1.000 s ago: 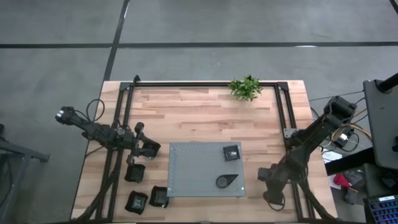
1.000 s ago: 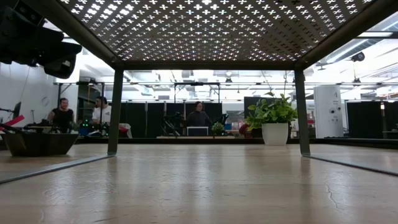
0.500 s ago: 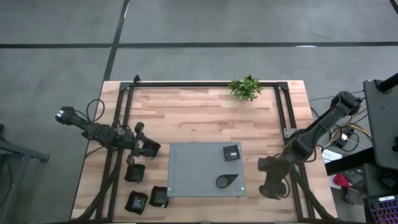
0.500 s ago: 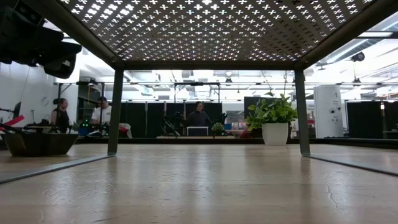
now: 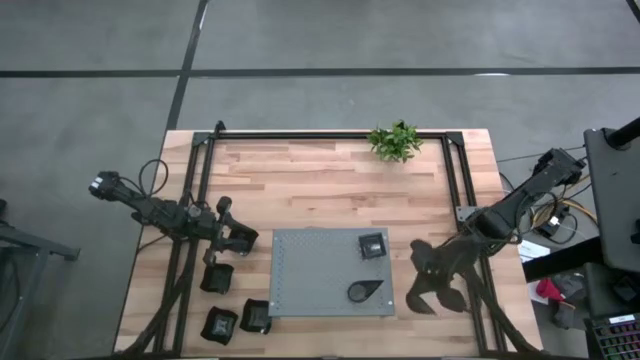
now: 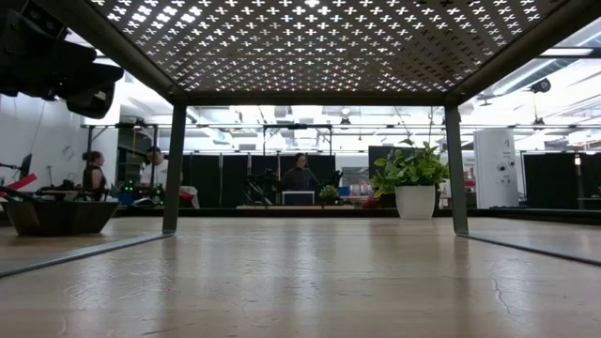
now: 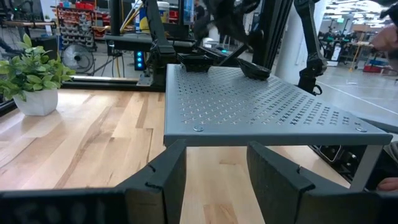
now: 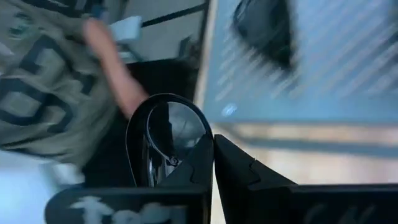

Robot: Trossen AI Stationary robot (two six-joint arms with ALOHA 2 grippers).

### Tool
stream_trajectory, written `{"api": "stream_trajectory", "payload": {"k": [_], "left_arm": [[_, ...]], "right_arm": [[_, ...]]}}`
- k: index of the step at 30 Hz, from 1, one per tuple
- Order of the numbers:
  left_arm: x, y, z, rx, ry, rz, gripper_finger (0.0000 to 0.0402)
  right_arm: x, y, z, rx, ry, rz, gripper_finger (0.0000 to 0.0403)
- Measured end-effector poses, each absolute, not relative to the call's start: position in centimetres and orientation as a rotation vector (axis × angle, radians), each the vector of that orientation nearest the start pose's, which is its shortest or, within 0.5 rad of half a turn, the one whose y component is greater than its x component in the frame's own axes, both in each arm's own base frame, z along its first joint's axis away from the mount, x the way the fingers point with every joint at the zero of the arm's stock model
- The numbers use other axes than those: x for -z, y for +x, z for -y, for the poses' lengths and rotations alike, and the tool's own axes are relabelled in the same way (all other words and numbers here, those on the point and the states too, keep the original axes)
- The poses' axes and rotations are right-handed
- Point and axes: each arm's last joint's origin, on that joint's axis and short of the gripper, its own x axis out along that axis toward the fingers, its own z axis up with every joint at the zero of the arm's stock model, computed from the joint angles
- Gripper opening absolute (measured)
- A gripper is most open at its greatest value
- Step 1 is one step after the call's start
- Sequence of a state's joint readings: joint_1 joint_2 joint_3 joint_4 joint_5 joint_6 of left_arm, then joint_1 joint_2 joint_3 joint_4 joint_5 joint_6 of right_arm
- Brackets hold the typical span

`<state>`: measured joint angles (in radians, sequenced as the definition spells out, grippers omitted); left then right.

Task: Pick & Place Mini shaped plates
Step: Stack the drop-shaped plate on top of the drop-shaped plate on the shelf

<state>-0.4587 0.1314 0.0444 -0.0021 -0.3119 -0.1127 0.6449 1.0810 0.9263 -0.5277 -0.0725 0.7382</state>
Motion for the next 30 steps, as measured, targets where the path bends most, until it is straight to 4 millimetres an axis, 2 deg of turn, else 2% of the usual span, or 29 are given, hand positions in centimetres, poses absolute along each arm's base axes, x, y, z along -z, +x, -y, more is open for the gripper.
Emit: {"api": "stream_trajectory", "payload": {"k": [6,13,18,25,30], "left_arm": [[-16.8,9.6,3.7,0.142,-0.079,-0.090,0.0163],[-16.8,9.6,3.7,0.142,-0.079,-0.091,0.0163],[-16.8,9.6,3.7,0.142,-0.079,-0.090,0.0163],[-16.8,9.6,3.7,0.142,-0.079,-0.091,0.0163],[-16.8,9.6,3.7,0.142,-0.079,-0.090,0.0163]], "right_arm": [[-33.5,18.3,-13.2,-0.260,0.218,-0.815,0.0008],[-36.2,21.7,-14.2,-0.240,0.047,-0.738,0.0008],[-36.0,24.8,-15.0,-0.226,-0.092,-0.790,0.0008],[-35.5,28.0,-15.8,-0.203,-0.200,-0.988,0.0008],[-35.4,30.2,-16.7,-0.235,-0.301,-1.048,0.0008]]}}
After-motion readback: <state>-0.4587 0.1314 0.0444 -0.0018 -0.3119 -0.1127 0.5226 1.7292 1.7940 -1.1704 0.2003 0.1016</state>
